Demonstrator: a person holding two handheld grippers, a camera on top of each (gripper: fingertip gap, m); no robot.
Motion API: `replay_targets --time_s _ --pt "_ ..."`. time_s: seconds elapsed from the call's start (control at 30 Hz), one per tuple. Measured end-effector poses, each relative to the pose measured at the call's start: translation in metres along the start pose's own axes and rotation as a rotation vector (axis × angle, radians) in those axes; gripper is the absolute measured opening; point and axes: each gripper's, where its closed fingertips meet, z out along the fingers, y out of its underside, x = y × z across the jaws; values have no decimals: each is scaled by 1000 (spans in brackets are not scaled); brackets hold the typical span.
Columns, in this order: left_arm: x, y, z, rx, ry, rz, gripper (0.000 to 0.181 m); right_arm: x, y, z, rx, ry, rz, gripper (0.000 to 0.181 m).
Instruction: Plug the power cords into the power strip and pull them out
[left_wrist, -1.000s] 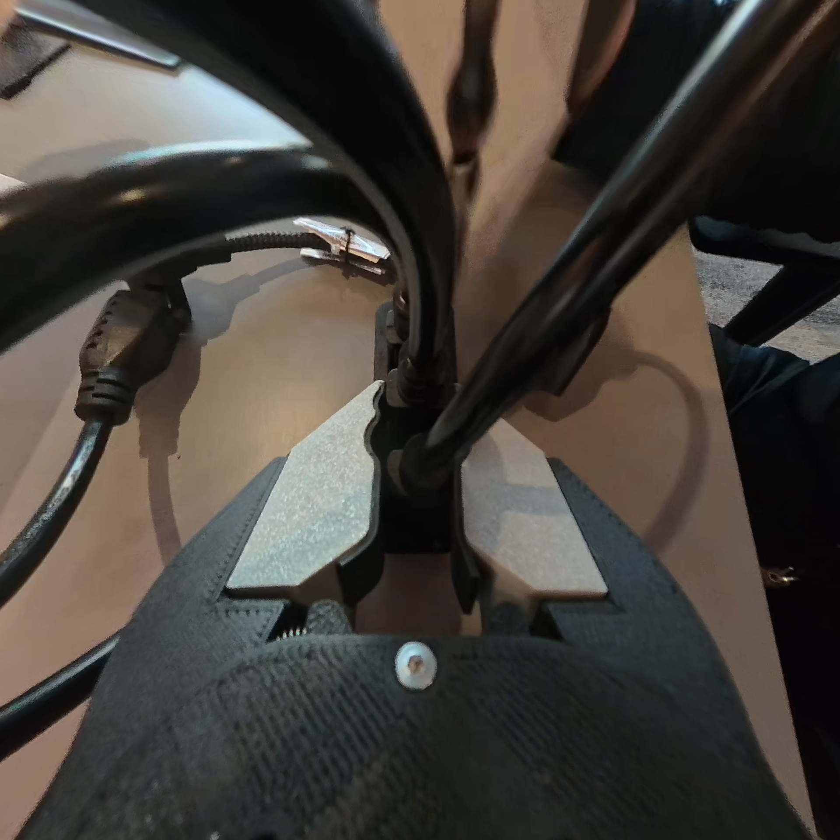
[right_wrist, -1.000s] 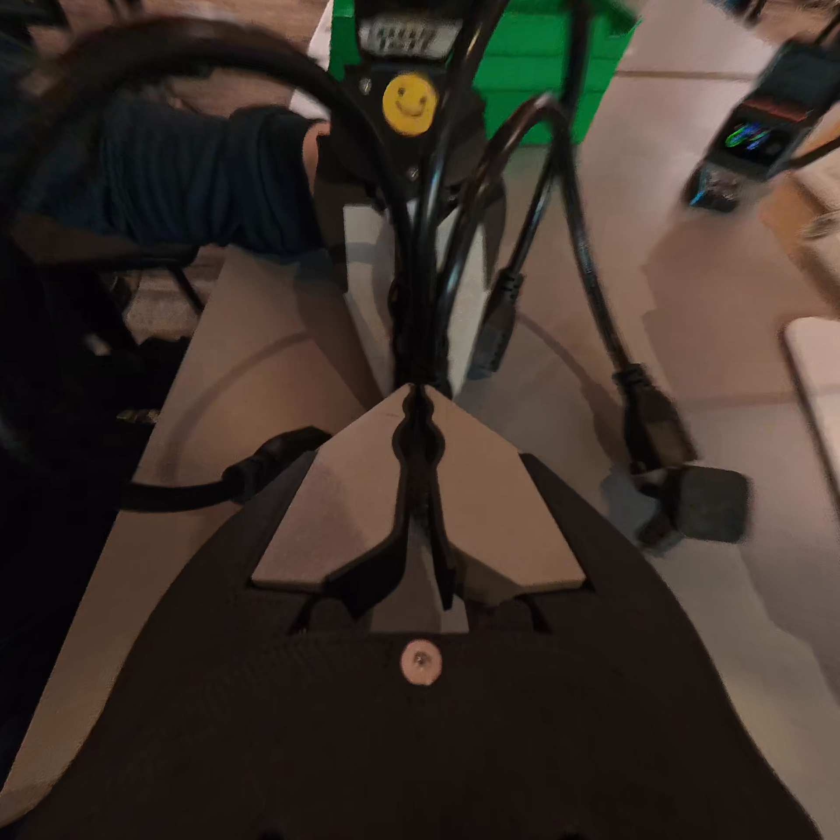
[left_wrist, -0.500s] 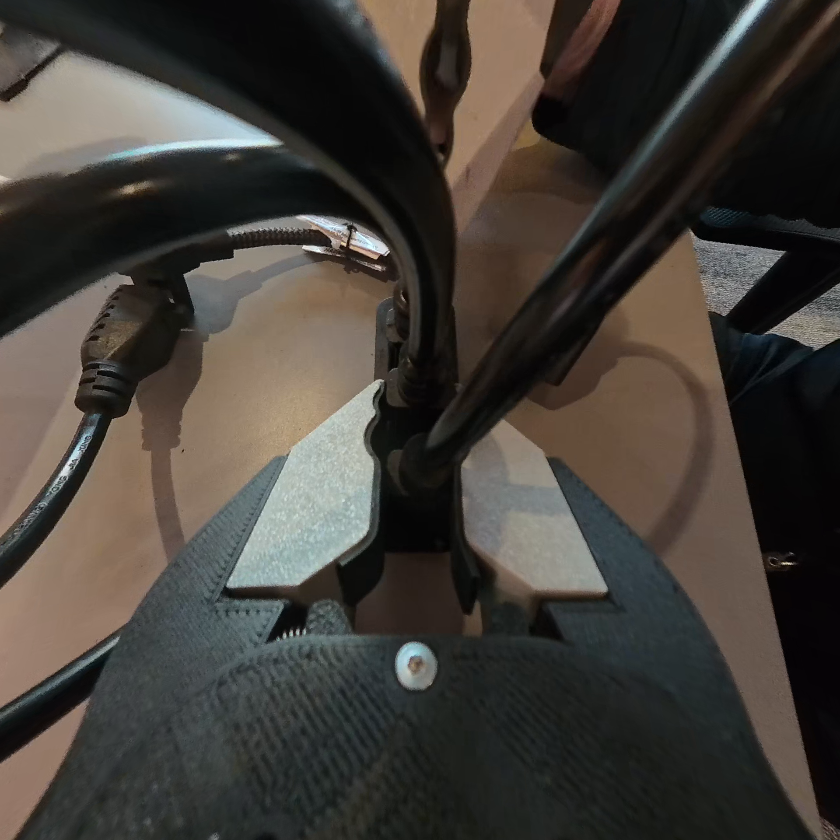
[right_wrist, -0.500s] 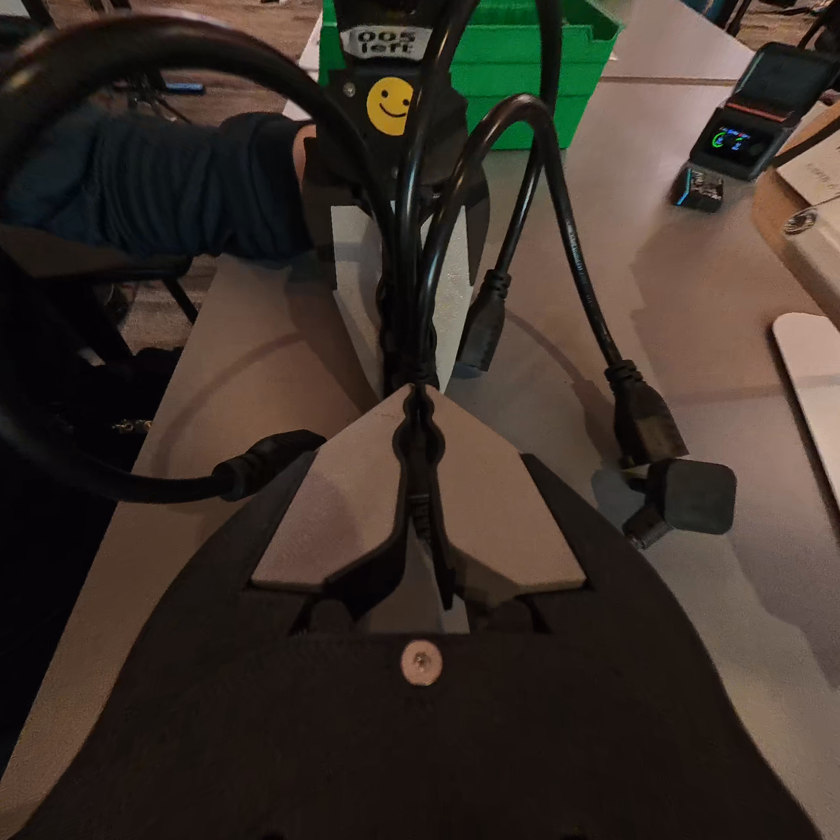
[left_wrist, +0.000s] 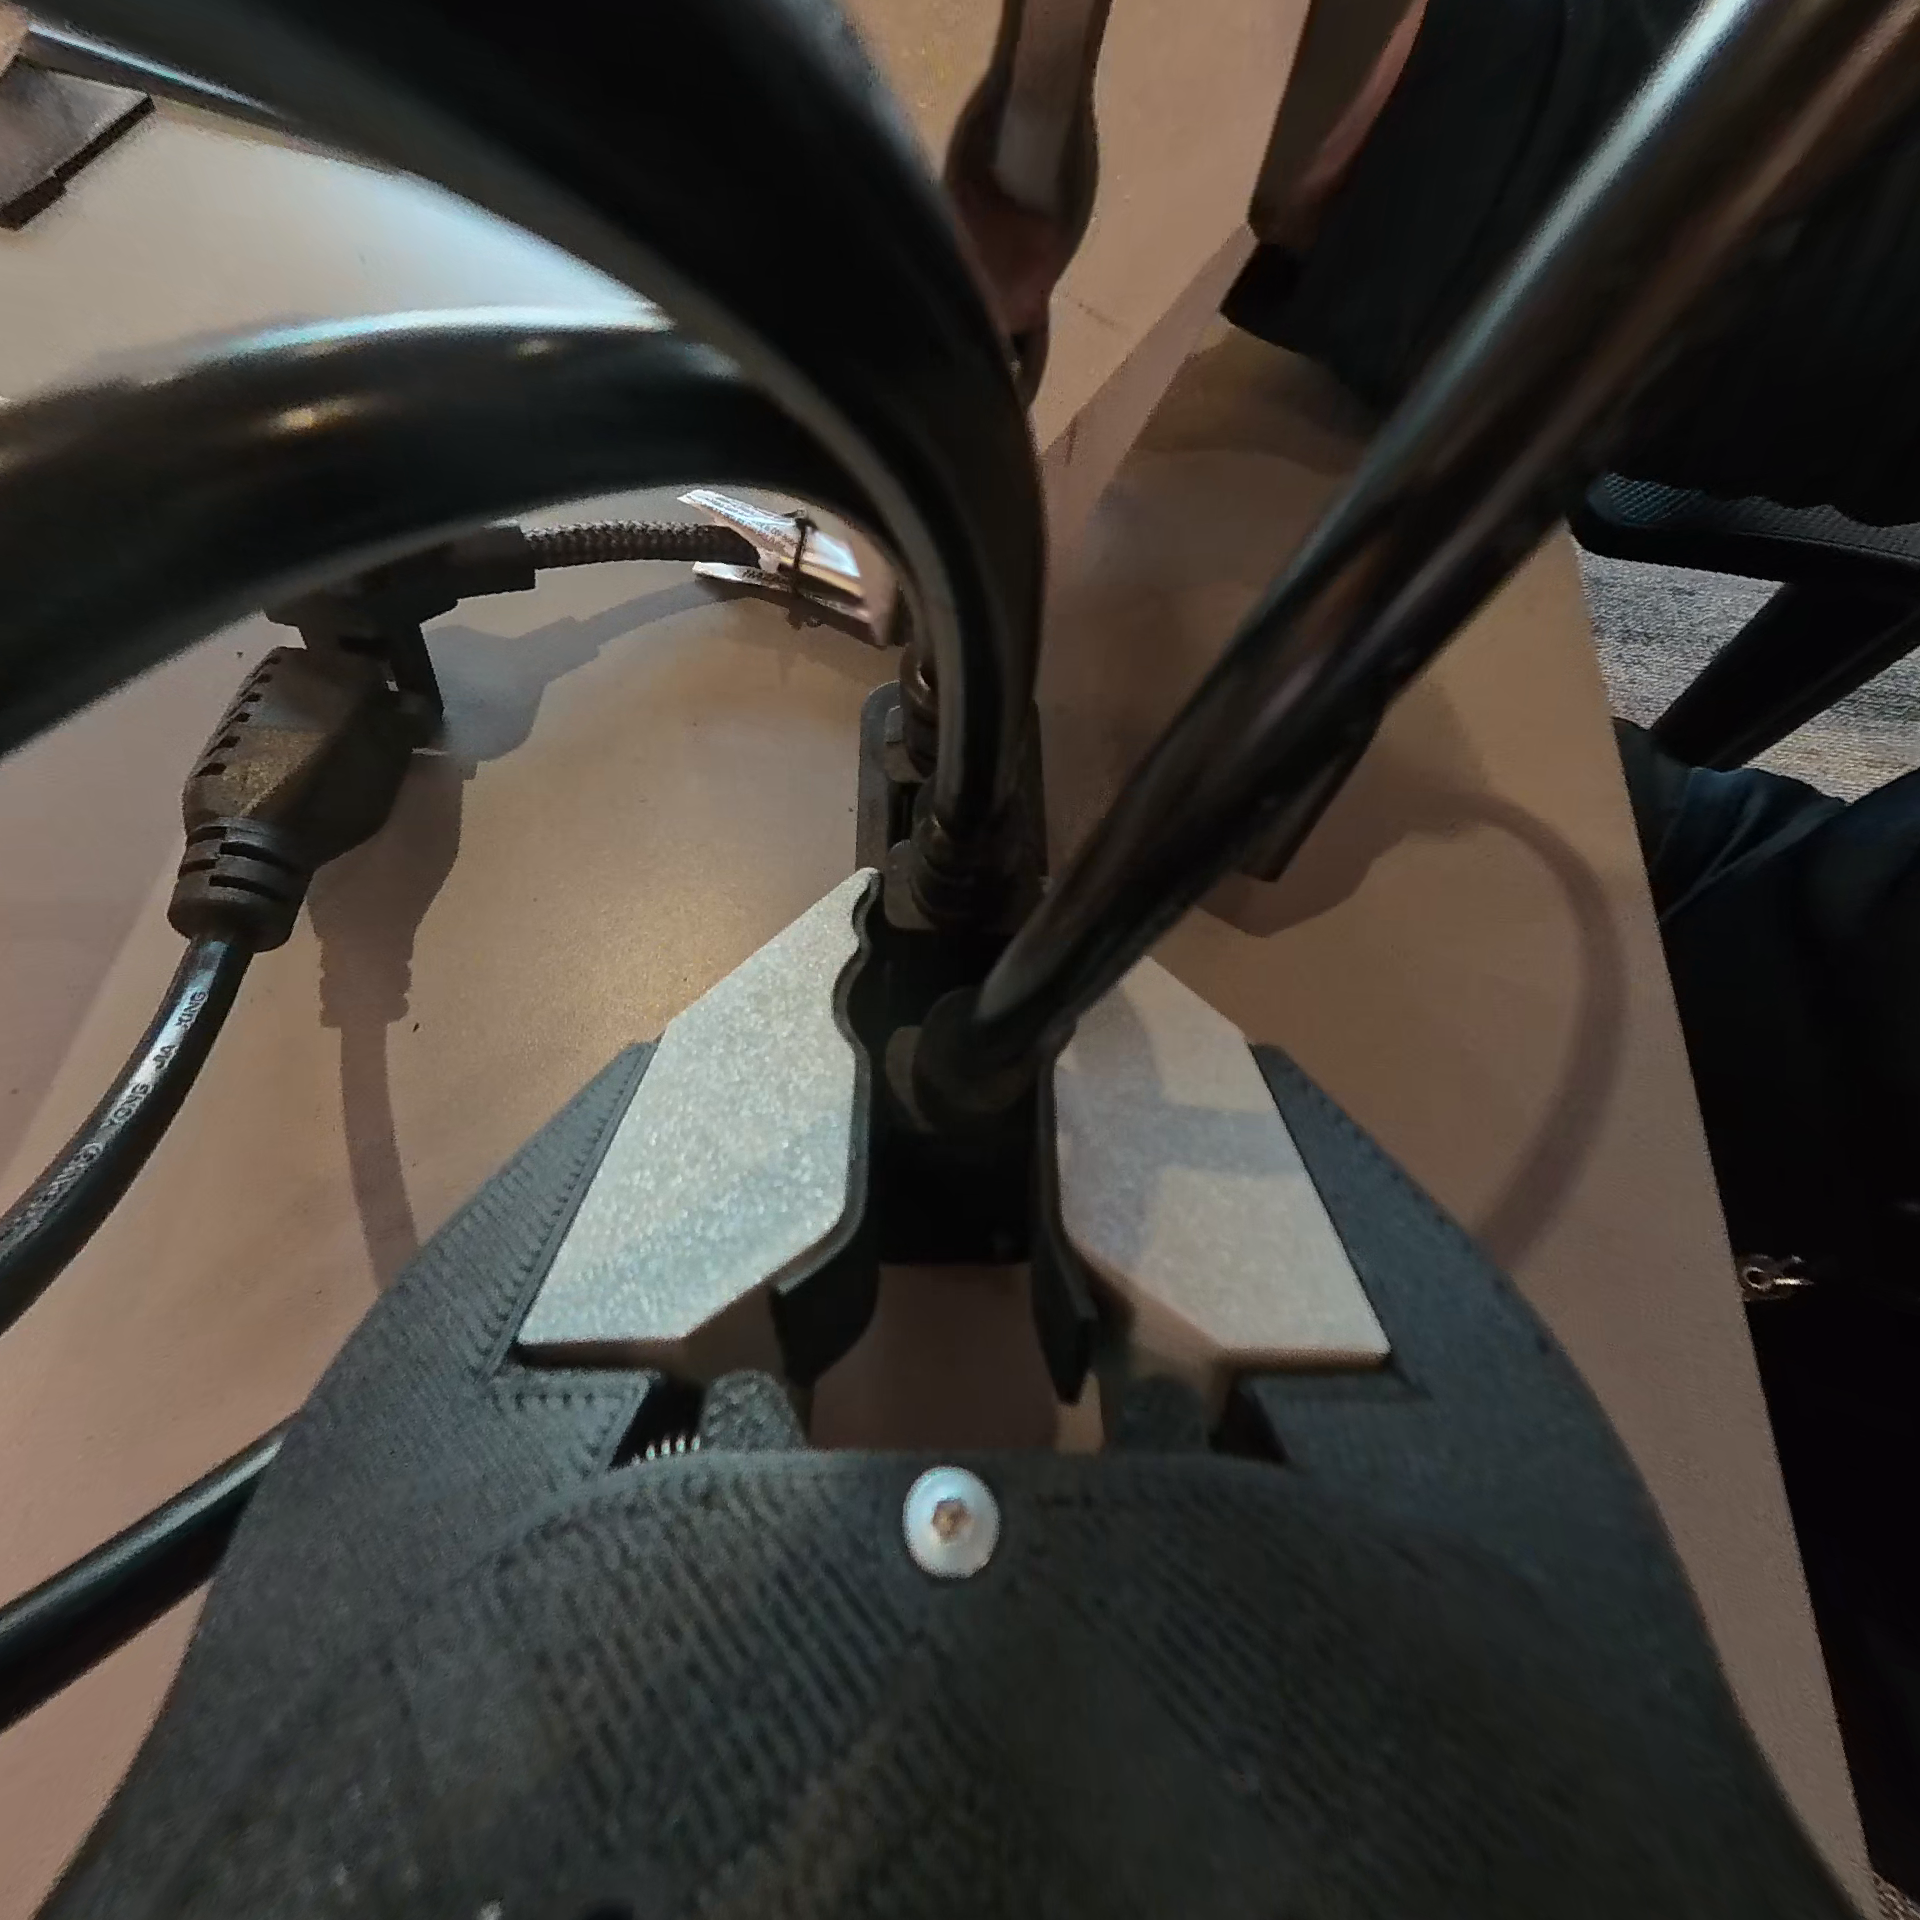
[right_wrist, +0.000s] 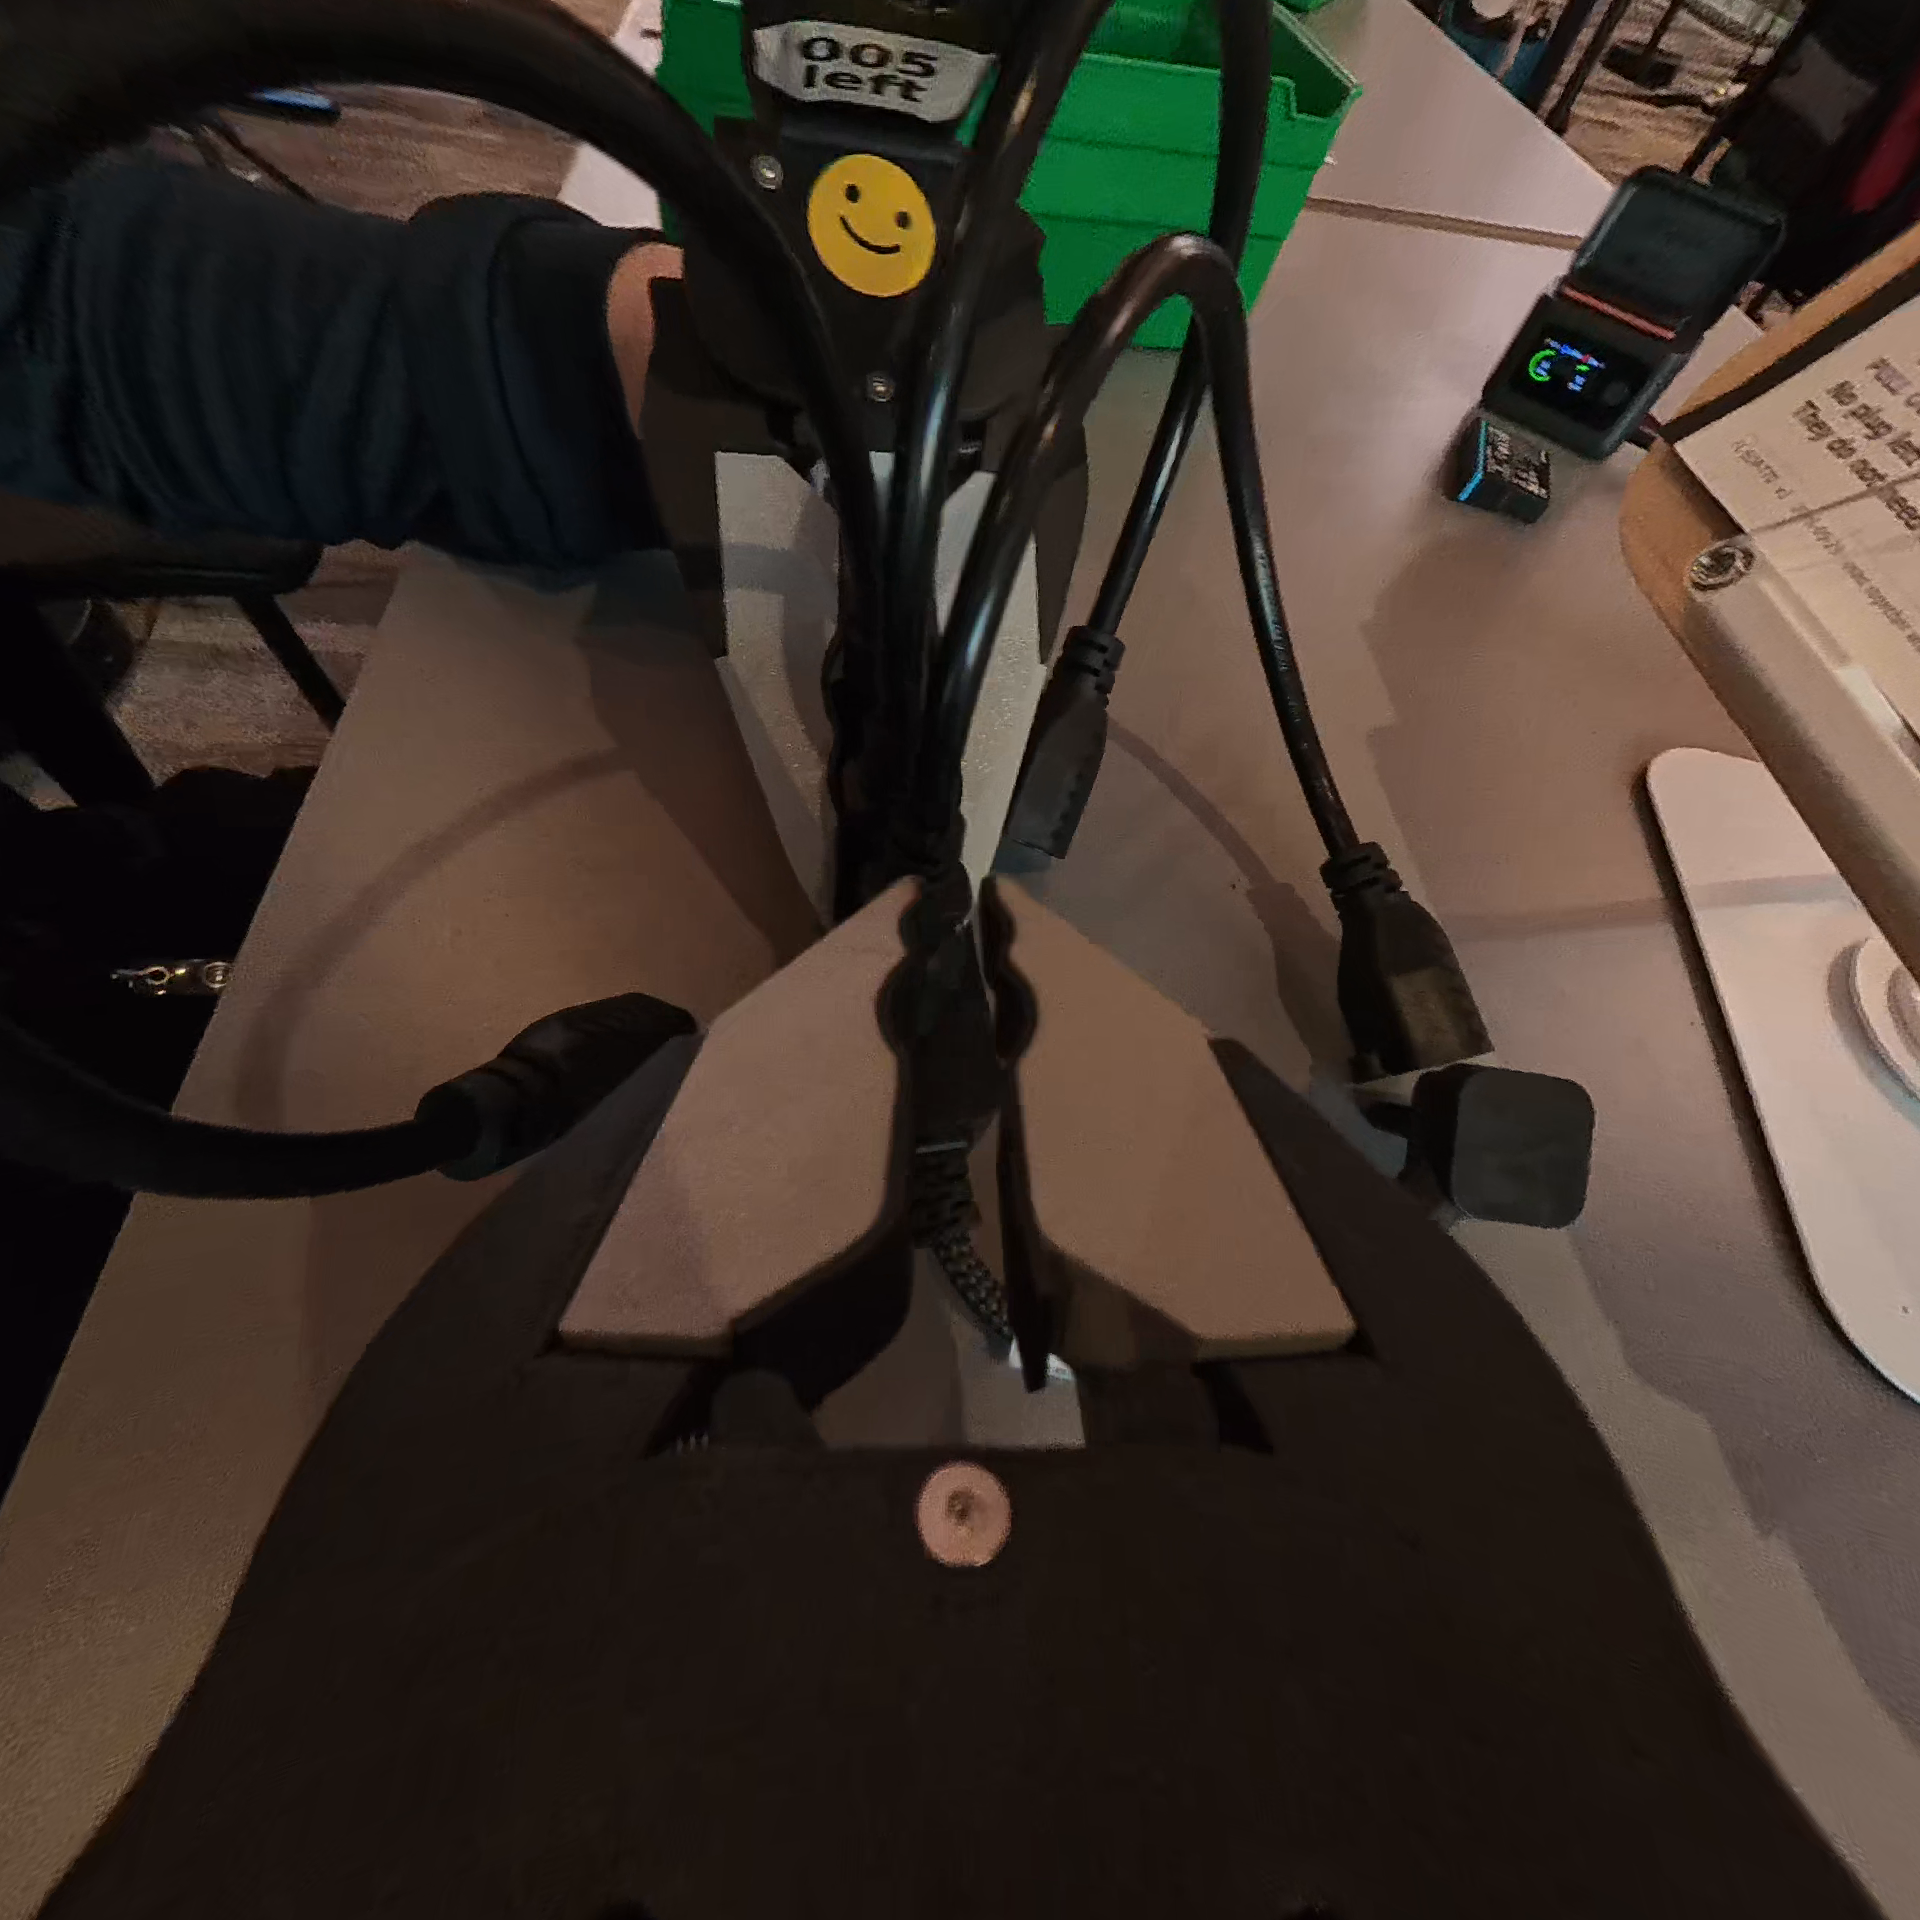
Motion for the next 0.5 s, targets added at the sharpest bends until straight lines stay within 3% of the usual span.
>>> replay_targets --time_s 0.13,0.23,0.5 --pt "0 0 0 2 2 -2 25 -2 0 0 17 -33 39 1" --pt "0 -1 1 9 3 -6 25 -8 0 0 11 -88 79 19" --pt "0 -1 1 10 2 -8 25 -5 -4 4 38 -67 82 10"
